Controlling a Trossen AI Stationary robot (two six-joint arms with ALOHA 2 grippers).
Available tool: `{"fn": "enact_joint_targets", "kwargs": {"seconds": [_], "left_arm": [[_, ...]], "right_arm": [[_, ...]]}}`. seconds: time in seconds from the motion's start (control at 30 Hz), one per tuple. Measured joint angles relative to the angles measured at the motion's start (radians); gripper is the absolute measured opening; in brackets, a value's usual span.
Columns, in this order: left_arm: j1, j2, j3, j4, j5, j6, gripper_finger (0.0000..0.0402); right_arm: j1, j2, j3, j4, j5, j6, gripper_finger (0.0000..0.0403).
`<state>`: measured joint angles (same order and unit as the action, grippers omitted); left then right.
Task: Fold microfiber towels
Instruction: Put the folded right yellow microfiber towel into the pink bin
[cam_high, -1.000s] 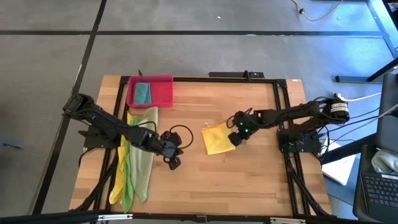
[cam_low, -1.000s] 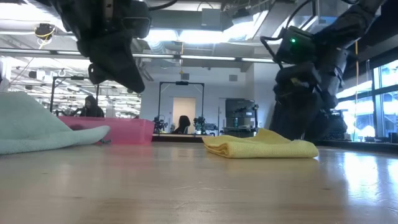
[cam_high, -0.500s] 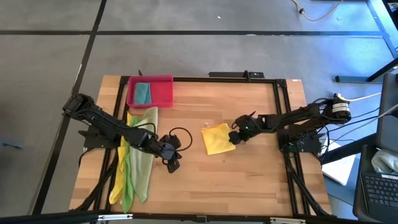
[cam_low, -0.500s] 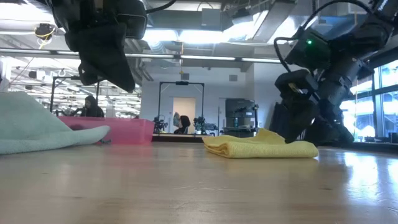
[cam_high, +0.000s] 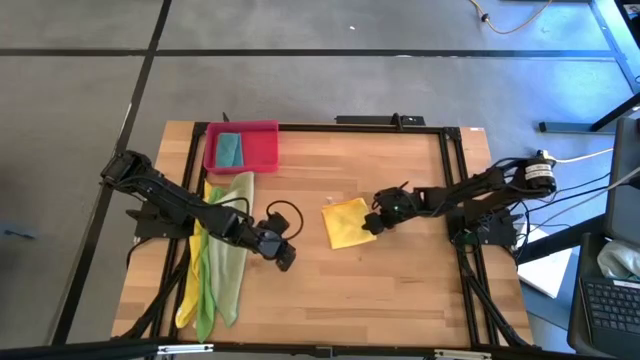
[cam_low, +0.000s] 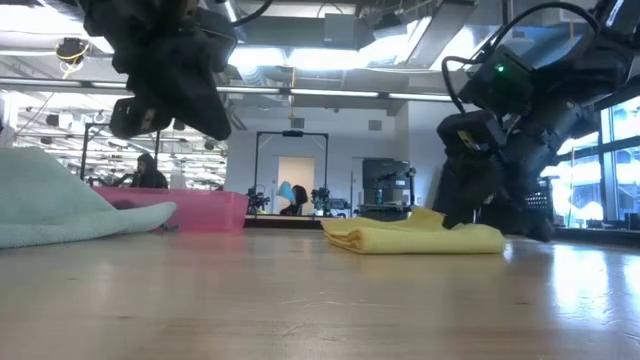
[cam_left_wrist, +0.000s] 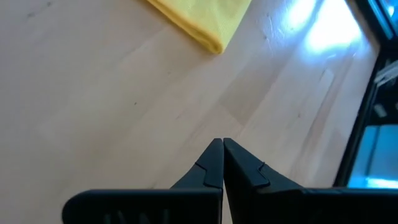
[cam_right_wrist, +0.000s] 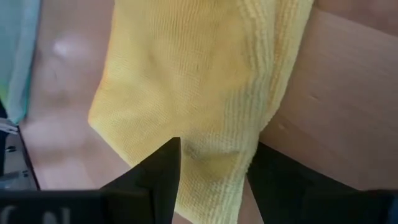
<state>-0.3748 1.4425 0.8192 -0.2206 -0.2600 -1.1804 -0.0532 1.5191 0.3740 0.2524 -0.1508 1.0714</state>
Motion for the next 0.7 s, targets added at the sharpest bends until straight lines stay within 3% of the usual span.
{"fn": "enact_joint_targets", "kwargs": {"seconds": [0.27, 0.4, 0.57, 0.7], "left_arm": [[-0.011, 0.0, 0.0, 0.07, -0.001, -0.075, 0.0], [-0.031, 0.0, 0.0, 0.083, 0.0, -0.074, 0.0], [-0.046, 0.0, 0.0, 0.081, 0.001, -0.066, 0.0], [-0.043, 0.0, 0.0, 0.081, -0.001, -0.018, 0.0]], "right_arm": [[0.003, 0.079, 0.001, 0.137, 0.05, -0.004, 0.0164], [0.005, 0.084, 0.005, 0.135, 0.096, 0.004, 0.0116], [0.02, 0.09, 0.008, 0.136, 0.17, -0.013, 0.0021], [0.029, 0.092, 0.015, 0.125, 0.185, -0.014, 0.001]]}}
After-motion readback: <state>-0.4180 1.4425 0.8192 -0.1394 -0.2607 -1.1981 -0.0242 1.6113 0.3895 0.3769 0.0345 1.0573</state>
